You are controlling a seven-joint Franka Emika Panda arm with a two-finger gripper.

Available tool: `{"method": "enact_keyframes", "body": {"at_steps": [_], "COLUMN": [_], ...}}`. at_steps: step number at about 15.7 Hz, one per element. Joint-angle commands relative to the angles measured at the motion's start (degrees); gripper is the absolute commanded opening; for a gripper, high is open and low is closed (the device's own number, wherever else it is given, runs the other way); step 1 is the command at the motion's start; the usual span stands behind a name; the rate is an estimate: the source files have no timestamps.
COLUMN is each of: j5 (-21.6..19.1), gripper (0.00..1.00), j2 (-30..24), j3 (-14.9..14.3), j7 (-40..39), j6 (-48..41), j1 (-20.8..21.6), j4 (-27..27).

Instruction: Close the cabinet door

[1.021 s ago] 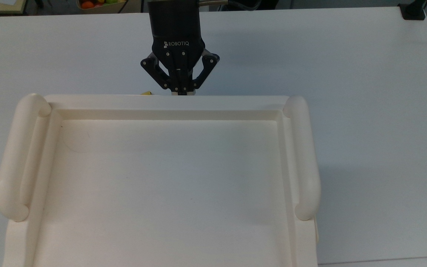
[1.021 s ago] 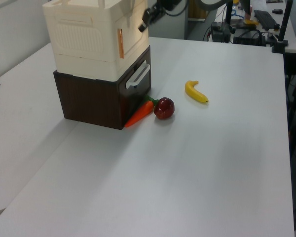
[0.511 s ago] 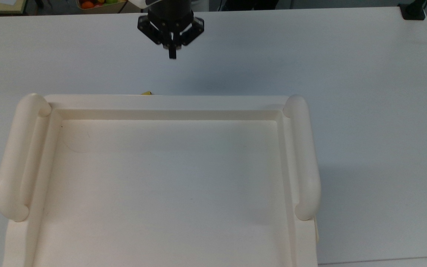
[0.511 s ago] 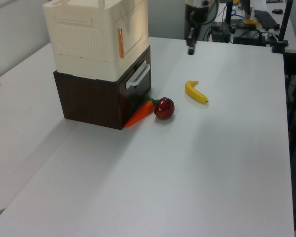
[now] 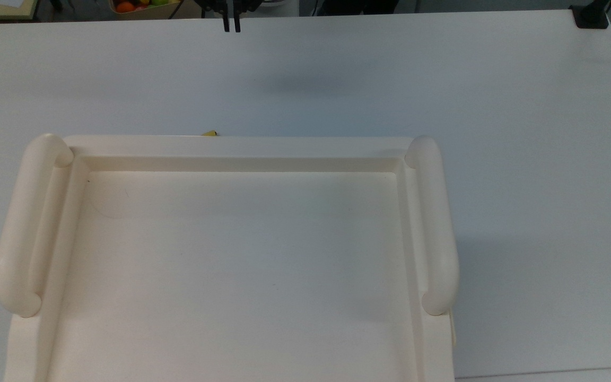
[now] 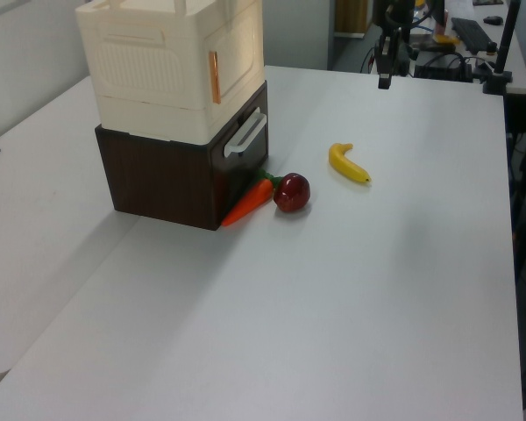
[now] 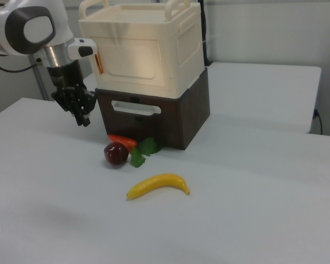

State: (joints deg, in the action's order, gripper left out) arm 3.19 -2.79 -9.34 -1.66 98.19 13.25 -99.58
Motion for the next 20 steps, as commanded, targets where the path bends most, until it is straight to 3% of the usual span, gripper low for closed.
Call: {"method": "enact_keyframes", "body": {"at_steps": [1, 2, 9, 11, 15, 20], "j5": [0.68, 0.68, -0.02, -0.64, -1.17, -1.69], "gripper": [0.66, 0.99, 1.00, 1.00, 1.00, 1.00], "j2": [-1.07, -1.07, -0.90, -0.28, -0.02, 0.60], "j3": [-0.24, -0.33, -0.24, 0.81, 7.74, 8.55], "j7": [-0.01, -0.01, 0.07, 0.07, 0.07, 0.07], "j6": [-0.28, -0.37, -1.95, -2.91, -3.01, -3.01], "j1": [-0.06, -0.15, -1.38, -4.27, -10.77, -11.40], "j4": [-1.32, -0.97, 0.26, 1.84, 2.11, 2.82]}}
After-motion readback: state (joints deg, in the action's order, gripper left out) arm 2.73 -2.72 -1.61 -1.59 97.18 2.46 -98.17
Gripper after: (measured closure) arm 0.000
